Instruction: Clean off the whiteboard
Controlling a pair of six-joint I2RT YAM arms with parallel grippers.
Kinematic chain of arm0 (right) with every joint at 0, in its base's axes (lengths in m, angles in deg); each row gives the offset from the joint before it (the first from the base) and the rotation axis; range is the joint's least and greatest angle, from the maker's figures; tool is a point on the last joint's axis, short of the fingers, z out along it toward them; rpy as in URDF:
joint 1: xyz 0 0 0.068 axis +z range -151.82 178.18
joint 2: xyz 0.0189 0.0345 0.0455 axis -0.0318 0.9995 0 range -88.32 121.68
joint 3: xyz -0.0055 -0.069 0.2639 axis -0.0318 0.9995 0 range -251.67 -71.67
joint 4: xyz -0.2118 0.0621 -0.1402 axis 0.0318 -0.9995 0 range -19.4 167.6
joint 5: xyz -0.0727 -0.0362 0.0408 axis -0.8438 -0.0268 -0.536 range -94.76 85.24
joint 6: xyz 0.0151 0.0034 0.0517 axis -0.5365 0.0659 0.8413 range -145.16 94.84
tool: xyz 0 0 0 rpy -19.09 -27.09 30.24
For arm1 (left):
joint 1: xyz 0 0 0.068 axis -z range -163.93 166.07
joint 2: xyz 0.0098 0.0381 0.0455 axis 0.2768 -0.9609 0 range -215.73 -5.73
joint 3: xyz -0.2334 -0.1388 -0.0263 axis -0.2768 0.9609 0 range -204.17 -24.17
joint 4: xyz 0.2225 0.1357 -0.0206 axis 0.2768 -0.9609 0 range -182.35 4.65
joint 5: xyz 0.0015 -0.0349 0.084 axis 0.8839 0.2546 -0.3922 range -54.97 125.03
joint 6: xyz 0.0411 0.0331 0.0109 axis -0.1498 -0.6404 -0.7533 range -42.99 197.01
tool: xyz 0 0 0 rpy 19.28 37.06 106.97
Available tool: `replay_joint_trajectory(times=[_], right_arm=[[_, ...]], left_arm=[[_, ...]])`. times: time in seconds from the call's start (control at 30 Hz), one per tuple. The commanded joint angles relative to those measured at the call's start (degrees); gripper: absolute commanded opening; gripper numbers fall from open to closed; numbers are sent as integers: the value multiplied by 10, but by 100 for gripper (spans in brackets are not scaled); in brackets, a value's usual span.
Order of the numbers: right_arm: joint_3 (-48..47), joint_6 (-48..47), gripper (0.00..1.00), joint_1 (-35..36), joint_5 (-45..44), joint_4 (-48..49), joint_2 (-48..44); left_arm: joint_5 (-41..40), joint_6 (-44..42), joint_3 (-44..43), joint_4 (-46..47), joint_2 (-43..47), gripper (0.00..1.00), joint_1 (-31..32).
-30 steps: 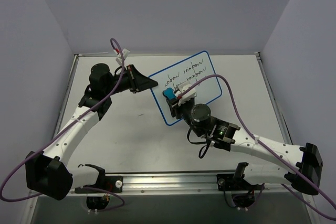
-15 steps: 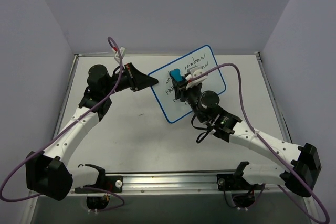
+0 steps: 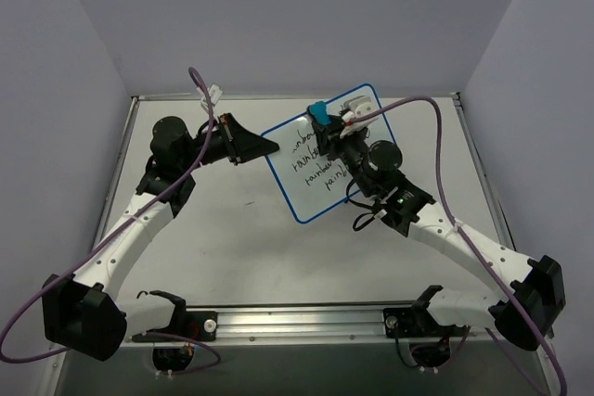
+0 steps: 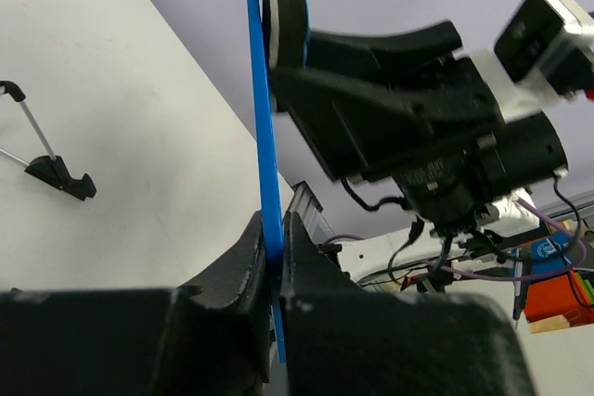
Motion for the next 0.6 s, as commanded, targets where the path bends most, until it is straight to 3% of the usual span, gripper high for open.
replay_joint_trajectory(times=[0.0, 0.33, 0.57], right_arm=[[-6, -5, 0, 53, 23, -15, 22], [6, 9, 0, 70, 10, -46, 16], [-18, 13, 3, 56, 16, -105, 30]], left_arm=[[56, 26, -43, 127, 36, 2, 5], [32, 48, -51, 124, 41, 2, 6], [2, 119, -29, 162, 30, 2, 6]])
